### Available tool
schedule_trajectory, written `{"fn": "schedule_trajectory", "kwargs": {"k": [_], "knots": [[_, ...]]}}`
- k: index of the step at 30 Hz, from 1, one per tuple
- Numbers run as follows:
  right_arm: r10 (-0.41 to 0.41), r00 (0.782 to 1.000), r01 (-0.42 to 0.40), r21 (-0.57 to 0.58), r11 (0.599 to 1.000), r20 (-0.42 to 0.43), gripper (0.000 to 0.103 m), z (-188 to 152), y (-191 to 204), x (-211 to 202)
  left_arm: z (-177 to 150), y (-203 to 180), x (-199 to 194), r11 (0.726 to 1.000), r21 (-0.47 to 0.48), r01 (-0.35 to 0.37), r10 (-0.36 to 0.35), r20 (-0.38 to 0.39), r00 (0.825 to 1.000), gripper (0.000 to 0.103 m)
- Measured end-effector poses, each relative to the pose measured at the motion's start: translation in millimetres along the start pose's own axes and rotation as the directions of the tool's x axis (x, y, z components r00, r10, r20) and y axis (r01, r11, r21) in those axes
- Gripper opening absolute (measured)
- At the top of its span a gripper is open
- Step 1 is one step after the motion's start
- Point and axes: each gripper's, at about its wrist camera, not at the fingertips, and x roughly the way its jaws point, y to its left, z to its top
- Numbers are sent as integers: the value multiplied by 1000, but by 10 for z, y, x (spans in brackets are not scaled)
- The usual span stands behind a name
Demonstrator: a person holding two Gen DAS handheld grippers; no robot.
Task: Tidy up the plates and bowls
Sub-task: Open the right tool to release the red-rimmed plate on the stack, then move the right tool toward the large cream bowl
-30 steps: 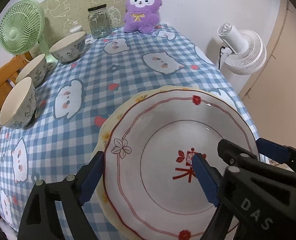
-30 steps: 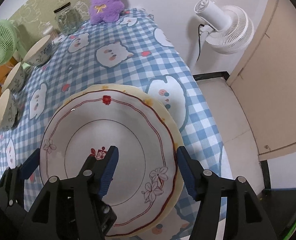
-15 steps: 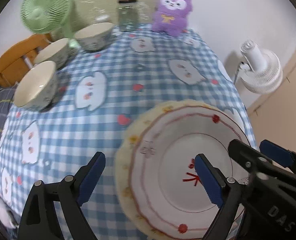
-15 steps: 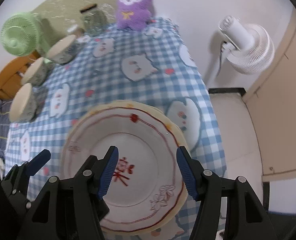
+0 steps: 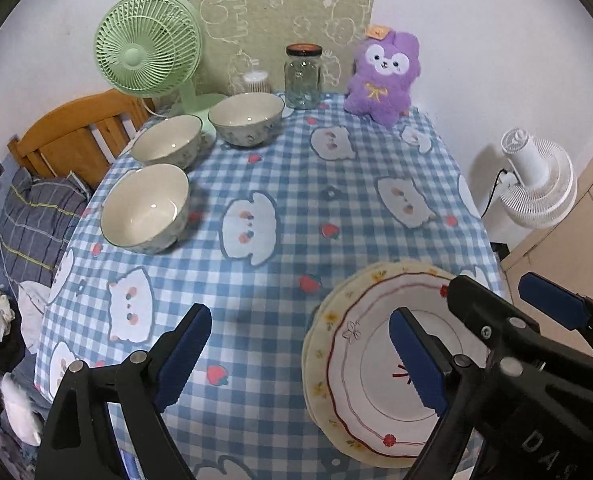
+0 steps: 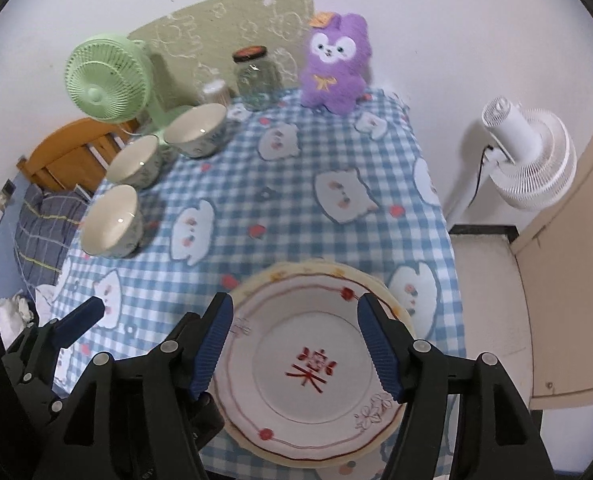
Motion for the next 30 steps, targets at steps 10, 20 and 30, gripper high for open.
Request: {"fn": "schedule_trajectory", "kwargs": {"k": [10,20,30], "knots": [[-50,998,51,-20,999,27,73,150,434,-135,154,352,-125,1000,5,11,-11,21,1000,91],[-35,999,34,36,999,18,73,281,977,-50,300,918,-84,999,5,43,-43,-9,999,87],[-55,998,53,42,998,28,74,454,1575,147,483,1430,100,998,31,62,-62,-10,998,85]]}}
